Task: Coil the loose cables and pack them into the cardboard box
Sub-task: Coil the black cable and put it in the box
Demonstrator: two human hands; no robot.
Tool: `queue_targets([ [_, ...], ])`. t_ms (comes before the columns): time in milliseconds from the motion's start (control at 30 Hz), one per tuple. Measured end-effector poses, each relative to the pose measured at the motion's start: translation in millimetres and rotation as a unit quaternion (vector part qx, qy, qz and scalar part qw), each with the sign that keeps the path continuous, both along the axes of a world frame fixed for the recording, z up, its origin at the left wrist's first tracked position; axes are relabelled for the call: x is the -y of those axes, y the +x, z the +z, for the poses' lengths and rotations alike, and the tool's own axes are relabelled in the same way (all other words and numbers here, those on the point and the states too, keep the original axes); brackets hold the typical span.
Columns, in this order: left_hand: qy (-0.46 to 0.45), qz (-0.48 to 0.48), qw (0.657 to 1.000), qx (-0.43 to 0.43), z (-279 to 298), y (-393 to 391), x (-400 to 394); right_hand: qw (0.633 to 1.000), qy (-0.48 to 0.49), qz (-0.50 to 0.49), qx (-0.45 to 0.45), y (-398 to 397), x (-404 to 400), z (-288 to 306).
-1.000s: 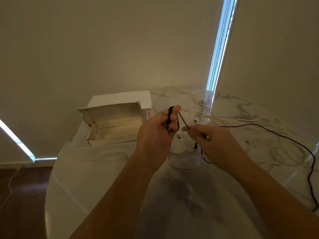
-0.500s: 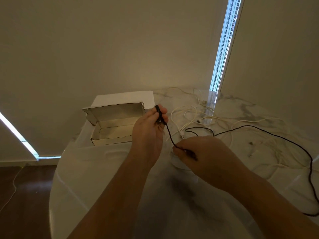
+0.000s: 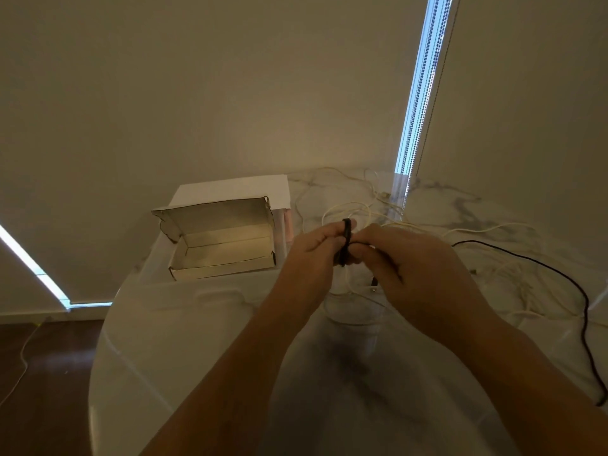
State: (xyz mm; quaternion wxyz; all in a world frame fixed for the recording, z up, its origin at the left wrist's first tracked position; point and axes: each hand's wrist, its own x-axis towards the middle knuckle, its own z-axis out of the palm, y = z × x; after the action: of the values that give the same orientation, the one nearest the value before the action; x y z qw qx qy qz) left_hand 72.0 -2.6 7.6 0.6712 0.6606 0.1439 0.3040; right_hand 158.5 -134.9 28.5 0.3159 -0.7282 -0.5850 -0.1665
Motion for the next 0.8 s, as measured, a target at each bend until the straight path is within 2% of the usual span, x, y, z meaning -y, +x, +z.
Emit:
queue_targets([
  [100, 0.028, -0.025, 0.999, -0.019, -0.8, -0.5, 2.6, 0.999, 0.022, -0.028, -0.018, 10.8, 2.4, 1.2],
  [233, 0.018, -0.053, 0.998, -0.029, -0.5, -0.1, 1.7, 0.997, 0.035, -0.067, -0.032, 22.6, 3.2, 2.8],
  [433, -0.001, -0.098, 0.994, -0.038, -3.0, -0.4, 0.9, 0.993, 0.052, -0.063, -0.085, 31.5, 5.5, 1.7],
  [533, -0.037, -0.106, 0.993, -0.027, -1.6, -1.2, 0.8, 0.988, 0.07, -0.054, -0.127, 33.4, 4.7, -0.7],
  [700, -0.149, -0.123, 0.981, -0.002, 4.3, -3.7, 1.7, 0.977, 0.078, -0.055, -0.189, 37.6, 1.5, -5.2],
  [800, -0.209, -0.154, 0.966, 0.01, 5.8, -5.3, 2.2, 0.979, 0.057, -0.06, -0.185, 36.5, -1.1, -7.9],
])
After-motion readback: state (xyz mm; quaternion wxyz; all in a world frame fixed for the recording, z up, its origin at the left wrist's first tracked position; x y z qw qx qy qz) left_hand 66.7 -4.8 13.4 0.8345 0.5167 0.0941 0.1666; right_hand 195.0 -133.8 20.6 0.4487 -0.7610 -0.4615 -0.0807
